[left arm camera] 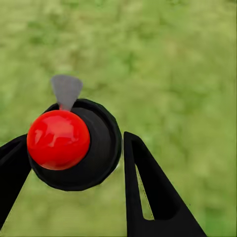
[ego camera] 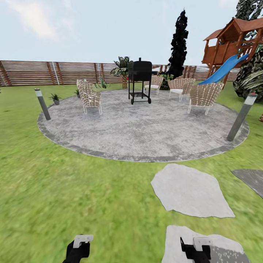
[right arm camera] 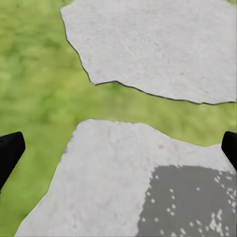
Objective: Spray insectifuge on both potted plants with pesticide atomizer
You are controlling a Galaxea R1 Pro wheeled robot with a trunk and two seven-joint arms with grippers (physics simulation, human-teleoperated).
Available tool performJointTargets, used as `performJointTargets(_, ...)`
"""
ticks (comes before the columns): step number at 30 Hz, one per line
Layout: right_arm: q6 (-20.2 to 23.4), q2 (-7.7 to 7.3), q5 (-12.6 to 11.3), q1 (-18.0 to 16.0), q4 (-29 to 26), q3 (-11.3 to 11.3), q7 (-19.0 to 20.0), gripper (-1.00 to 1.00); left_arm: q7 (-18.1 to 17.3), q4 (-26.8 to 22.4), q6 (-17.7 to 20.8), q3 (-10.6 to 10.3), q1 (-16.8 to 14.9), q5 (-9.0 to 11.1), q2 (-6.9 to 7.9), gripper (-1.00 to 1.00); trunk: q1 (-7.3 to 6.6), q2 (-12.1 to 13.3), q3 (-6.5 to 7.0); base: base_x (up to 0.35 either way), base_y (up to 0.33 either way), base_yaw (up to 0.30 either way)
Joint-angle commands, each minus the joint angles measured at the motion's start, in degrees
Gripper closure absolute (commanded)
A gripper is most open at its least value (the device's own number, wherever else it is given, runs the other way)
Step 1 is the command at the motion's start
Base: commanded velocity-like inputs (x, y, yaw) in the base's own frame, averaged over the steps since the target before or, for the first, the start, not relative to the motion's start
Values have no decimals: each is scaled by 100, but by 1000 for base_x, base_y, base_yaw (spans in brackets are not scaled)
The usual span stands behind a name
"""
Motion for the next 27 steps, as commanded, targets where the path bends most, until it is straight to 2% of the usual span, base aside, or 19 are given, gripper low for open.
performJointTargets(1, -16, 0, 13, -1, 3, -1, -18, -100, 3, 2, -19, 4, -2, 5, 0, 100, 2, -2, -5, 338, 0, 0)
performJointTargets(27, -16, 9, 14, -3, 36, 3, -16, -100, 3, -2, -19, 2, -4, 16, -3, 100, 2, -2, -5, 338, 0, 0)
